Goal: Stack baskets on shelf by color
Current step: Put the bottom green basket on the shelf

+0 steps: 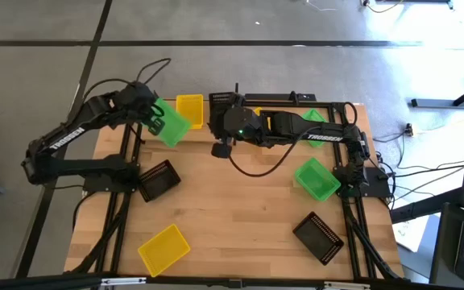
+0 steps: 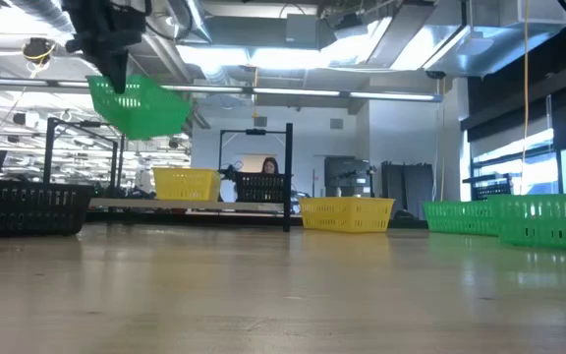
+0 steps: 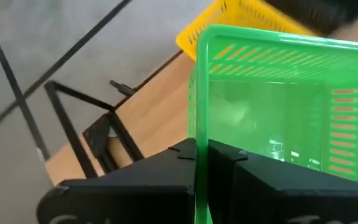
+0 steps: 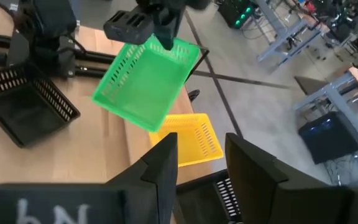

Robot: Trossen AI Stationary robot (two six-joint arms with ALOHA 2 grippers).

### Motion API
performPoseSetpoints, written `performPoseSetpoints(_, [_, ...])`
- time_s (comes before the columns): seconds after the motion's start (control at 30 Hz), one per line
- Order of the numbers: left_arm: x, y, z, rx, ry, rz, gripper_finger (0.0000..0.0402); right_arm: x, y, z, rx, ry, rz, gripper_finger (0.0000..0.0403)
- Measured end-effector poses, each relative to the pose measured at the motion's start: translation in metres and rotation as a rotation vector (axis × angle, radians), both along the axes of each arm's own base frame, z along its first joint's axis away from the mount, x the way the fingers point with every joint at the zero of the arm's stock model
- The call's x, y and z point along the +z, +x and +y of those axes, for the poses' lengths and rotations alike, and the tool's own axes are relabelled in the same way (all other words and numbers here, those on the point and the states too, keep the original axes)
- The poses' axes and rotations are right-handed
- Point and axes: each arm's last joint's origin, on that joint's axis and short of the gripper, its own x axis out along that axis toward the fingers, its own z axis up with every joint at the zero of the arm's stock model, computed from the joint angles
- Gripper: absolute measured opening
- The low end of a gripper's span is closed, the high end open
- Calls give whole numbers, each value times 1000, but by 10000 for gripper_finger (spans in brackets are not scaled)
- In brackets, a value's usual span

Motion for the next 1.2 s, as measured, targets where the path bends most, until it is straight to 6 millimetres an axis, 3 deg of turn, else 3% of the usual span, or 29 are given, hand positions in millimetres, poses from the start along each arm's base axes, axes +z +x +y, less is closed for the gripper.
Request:
performPoseSetpoints(0.4, [-10,12,28,-312,8,372,0,0,0,-2,5,-15,10,129])
performPoseSetpoints(0.63, [-17,25,45,-364,34,637,0,0,0,-2,-7,6,-4,129])
performPoseSetpoints(1.2, [-49,53,73,-429,-48,734,0,0,0,-3,-10,5,-3,129])
